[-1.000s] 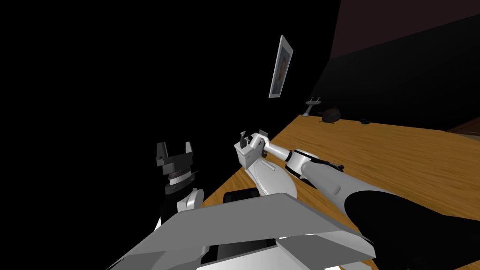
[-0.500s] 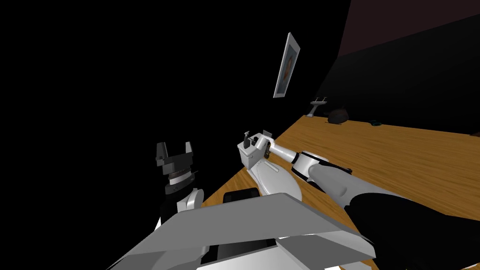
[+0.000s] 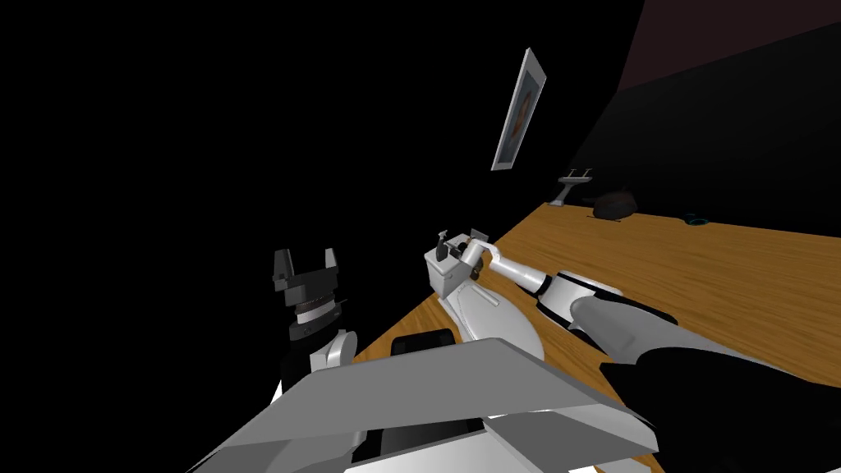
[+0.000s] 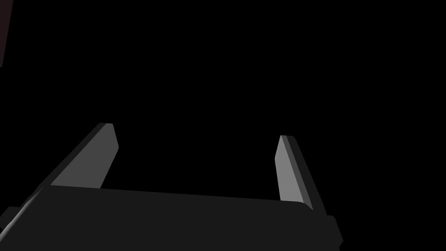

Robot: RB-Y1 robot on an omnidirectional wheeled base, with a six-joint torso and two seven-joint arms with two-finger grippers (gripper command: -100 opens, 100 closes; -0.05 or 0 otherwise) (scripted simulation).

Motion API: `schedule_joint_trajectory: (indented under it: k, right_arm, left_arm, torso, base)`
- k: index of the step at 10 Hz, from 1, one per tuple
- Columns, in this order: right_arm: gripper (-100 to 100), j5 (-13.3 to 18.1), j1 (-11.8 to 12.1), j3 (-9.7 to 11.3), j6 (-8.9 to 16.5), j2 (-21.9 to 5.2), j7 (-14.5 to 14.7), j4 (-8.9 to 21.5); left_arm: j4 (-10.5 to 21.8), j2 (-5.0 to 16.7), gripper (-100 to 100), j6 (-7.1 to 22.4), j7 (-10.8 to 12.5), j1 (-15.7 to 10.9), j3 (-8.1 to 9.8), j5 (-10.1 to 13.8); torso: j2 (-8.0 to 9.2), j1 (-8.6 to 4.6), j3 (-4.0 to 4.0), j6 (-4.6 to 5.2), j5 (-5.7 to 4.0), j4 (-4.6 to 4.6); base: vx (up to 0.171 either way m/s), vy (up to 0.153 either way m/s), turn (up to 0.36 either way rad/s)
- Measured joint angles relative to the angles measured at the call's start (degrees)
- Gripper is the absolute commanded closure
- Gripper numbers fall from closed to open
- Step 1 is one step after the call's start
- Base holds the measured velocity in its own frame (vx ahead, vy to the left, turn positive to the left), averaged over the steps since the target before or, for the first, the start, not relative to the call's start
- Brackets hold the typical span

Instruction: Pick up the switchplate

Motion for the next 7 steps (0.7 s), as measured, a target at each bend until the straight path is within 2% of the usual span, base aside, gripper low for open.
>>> schedule_joint_trajectory:
  k: [2, 3, 5, 7]
  right_arm:
    - [-100, -0.1, 3.9, -0.4, -3.5, -3.5, -1.5, -0.4]
    - [-100, -0.5, 4.7, -0.5, -3.9, -5.4, -1.5, -0.8]
    - [-100, -1.2, 8.0, -1.5, -6.4, -8.9, -3.7, -3.0]
    - [-100, -1.8, 11.6, -2.3, -8.6, -12.7, -5.5, -4.9]
  left_arm:
    - [0.0, 0.0, 0, 0.0, 0.0, 0.0, 0.01, 0.0]
    - [0.0, 0.0, 0, 0.0, 0.0, 0.0, 0.01, 0.0]
    - [0.0, 0.0, 0, 0.0, 0.0, 0.0, 0.01, 0.0]
    - [0.0, 0.0, 0, 0.0, 0.0, 0.0, 0.0, 0.0]
  torso:
    - [0.06, -0.18, 0.03, 0.07, -0.02, 0.01]
    - [0.13, -0.34, 0.07, 0.06, -0.05, 0.03]
    - [-0.02, -0.02, -0.01, 0.04, 0.01, 0.0]
    - [0.03, 0.02, 0.01, -0.02, 0.01, 0.01]
  base:
    - [0.009, 0.028, -0.015]
    - [0.037, 0.08, 0.256]
    - [0.038, 0.082, 0.033]
    - [0.041, 0.105, 0.164]
